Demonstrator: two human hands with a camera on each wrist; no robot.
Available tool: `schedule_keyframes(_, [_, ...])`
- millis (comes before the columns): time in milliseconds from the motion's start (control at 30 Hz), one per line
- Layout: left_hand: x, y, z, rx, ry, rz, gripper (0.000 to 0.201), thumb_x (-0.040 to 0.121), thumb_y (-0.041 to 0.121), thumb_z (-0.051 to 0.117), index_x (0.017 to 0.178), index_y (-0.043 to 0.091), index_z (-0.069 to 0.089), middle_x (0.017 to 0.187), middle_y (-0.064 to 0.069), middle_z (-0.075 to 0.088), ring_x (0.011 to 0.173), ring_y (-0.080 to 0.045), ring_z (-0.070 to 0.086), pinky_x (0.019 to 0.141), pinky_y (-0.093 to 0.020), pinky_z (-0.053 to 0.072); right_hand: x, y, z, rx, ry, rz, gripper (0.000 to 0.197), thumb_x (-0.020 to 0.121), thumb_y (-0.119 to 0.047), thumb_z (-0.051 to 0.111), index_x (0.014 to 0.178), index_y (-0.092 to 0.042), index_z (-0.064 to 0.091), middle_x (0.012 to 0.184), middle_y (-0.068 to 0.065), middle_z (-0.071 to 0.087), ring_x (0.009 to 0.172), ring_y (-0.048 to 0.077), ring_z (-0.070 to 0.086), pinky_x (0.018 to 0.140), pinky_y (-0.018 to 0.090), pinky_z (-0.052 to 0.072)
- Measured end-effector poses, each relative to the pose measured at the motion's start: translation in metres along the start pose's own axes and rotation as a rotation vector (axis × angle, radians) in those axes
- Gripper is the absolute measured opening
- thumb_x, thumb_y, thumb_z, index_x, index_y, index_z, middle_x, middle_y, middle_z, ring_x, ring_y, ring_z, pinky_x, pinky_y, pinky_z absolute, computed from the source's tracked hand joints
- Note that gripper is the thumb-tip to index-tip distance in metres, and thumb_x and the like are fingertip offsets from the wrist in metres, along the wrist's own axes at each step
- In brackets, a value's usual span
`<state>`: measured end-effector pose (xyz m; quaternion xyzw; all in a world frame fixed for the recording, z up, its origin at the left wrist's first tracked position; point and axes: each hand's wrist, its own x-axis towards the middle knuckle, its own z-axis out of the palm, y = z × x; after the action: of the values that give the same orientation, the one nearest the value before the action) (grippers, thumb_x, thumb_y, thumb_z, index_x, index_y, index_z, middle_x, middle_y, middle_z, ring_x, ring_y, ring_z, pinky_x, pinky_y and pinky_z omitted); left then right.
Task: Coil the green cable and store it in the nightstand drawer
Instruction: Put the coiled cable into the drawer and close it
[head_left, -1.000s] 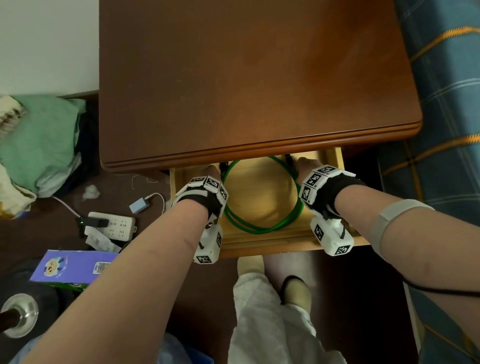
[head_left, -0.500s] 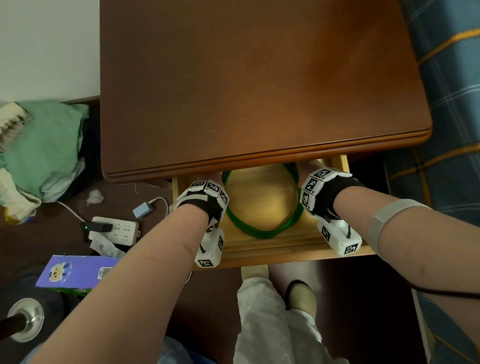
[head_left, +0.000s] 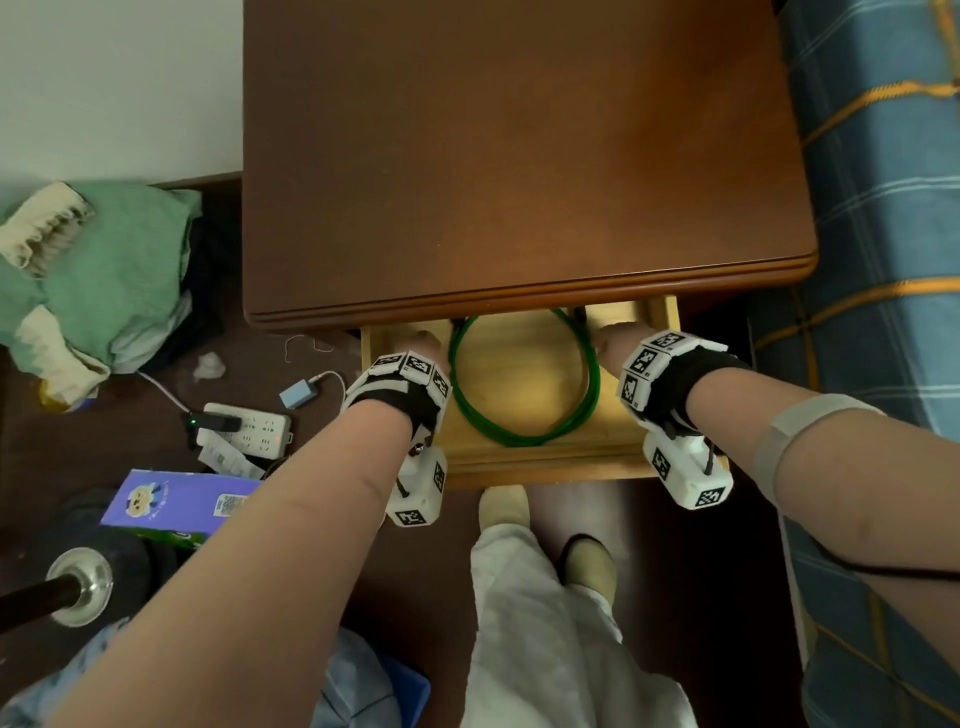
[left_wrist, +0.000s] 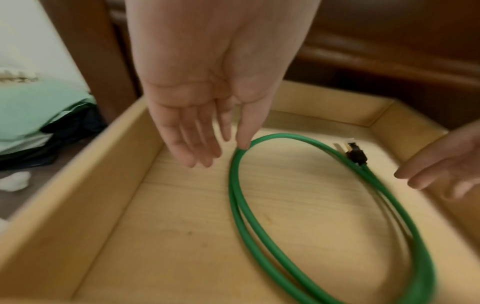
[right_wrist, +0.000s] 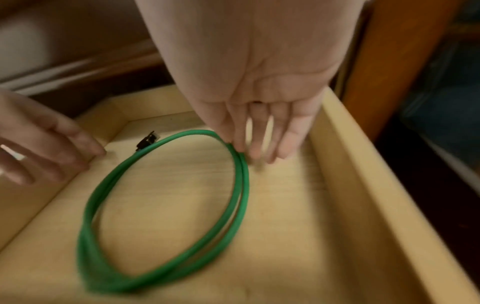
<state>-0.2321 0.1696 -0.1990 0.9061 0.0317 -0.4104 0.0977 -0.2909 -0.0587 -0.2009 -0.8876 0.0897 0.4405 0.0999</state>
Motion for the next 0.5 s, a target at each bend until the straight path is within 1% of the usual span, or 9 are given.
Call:
schedule_keyframes(33, [-0.01, -0.002, -0.002, -0.052, -0.011, 0.014, 0.041, 0.089, 0.012, 0.057, 0.129, 0.006, 0.051, 0.131, -0.013, 0.056, 0.118, -0.032, 0.056, 0.101, -0.039, 0.047, -0.016, -0.002, -0.003, 0.073, 0.02, -0.036, 0.041, 0.093, -0.01, 0.039, 0.133, -0.012, 0.05, 0.13, 0.015, 0.058, 0.114, 0.033, 0.058, 0.095, 0.035, 0.049])
schedule_keyframes(67, [-0.025, -0.003, -0.003, -0.105, 0.006, 0.053, 0.038, 0.089, 0.011, 0.056, 0.127, 0.005, 0.053, 0.13, -0.015, 0.057, 0.117, -0.031, 0.057, 0.099, -0.036, 0.048, -0.029, -0.002, 0.0, 0.132, 0.058, -0.058, 0.038, 0.095, -0.011, 0.038, 0.13, -0.013, 0.053, 0.13, 0.015, 0.059, 0.114, 0.032, 0.058, 0.09, 0.032, 0.048])
schedule_keyframes(133, [-0.056, -0.004, -0.005, -0.196, 0.042, 0.12, 0.031, 0.089, 0.013, 0.057, 0.119, 0.005, 0.06, 0.124, -0.017, 0.062, 0.112, -0.029, 0.059, 0.093, -0.032, 0.047, -0.065, -0.006, 0.002, 0.215, 0.184, -0.133, 0.031, 0.096, -0.02, 0.041, 0.121, -0.016, 0.058, 0.123, 0.012, 0.064, 0.103, 0.028, 0.062, 0.079, 0.03, 0.047])
schedule_keyframes(167, [-0.073, -0.004, -0.004, -0.213, 0.035, 0.145, 0.029, 0.089, 0.015, 0.059, 0.115, 0.005, 0.062, 0.121, -0.017, 0.064, 0.109, -0.029, 0.06, 0.091, -0.031, 0.047, -0.082, -0.008, 0.005, 0.185, 0.218, -0.161, 0.029, 0.094, -0.027, 0.044, 0.118, -0.018, 0.058, 0.121, 0.009, 0.065, 0.1, 0.025, 0.062, 0.079, 0.031, 0.048])
schedule_keyframes(200, [-0.084, -0.008, 0.0, -0.204, 0.02, 0.176, 0.028, 0.088, 0.018, 0.06, 0.113, 0.006, 0.063, 0.118, -0.016, 0.065, 0.107, -0.028, 0.061, 0.09, -0.031, 0.047, -0.095, -0.009, 0.01, 0.122, 0.217, -0.185, 0.031, 0.092, -0.036, 0.047, 0.118, -0.021, 0.057, 0.123, 0.007, 0.063, 0.102, 0.024, 0.06, 0.084, 0.033, 0.049])
schedule_keyframes(300, [-0.109, -0.021, 0.017, -0.138, -0.12, 0.207, 0.035, 0.085, 0.024, 0.065, 0.117, 0.01, 0.061, 0.12, -0.012, 0.064, 0.11, -0.026, 0.059, 0.094, -0.031, 0.045, -0.121, -0.013, 0.03, -0.106, 0.157, -0.271, 0.056, 0.084, -0.053, 0.052, 0.131, -0.024, 0.044, 0.14, 0.002, 0.047, 0.128, 0.023, 0.045, 0.104, 0.039, 0.04])
schedule_keyframes(367, [-0.115, -0.03, 0.033, -0.028, -0.177, 0.223, 0.043, 0.083, 0.026, 0.067, 0.123, 0.016, 0.058, 0.127, -0.007, 0.059, 0.117, -0.025, 0.055, 0.101, -0.034, 0.045, -0.126, -0.014, 0.045, -0.232, 0.094, -0.273, 0.064, 0.085, -0.046, 0.054, 0.139, -0.021, 0.032, 0.148, 0.003, 0.035, 0.135, 0.023, 0.035, 0.106, 0.04, 0.038])
schedule_keyframes(400, [-0.115, -0.035, 0.041, 0.047, -0.169, 0.239, 0.044, 0.083, 0.026, 0.066, 0.125, 0.018, 0.056, 0.128, -0.006, 0.058, 0.118, -0.025, 0.054, 0.102, -0.037, 0.045, -0.126, -0.014, 0.051, -0.25, 0.082, -0.253, 0.063, 0.087, -0.04, 0.055, 0.141, -0.019, 0.028, 0.149, 0.004, 0.032, 0.135, 0.024, 0.034, 0.104, 0.041, 0.041])
schedule_keyframes(500, [-0.109, -0.043, 0.057, 0.182, -0.025, 0.279, 0.038, 0.085, 0.022, 0.062, 0.122, 0.02, 0.057, 0.124, -0.006, 0.058, 0.118, -0.027, 0.052, 0.102, -0.04, 0.041, -0.12, -0.013, 0.063, -0.184, 0.107, -0.187, 0.057, 0.092, -0.026, 0.052, 0.141, -0.015, 0.024, 0.146, 0.007, 0.036, 0.13, 0.026, 0.04, 0.089, 0.041, 0.051])
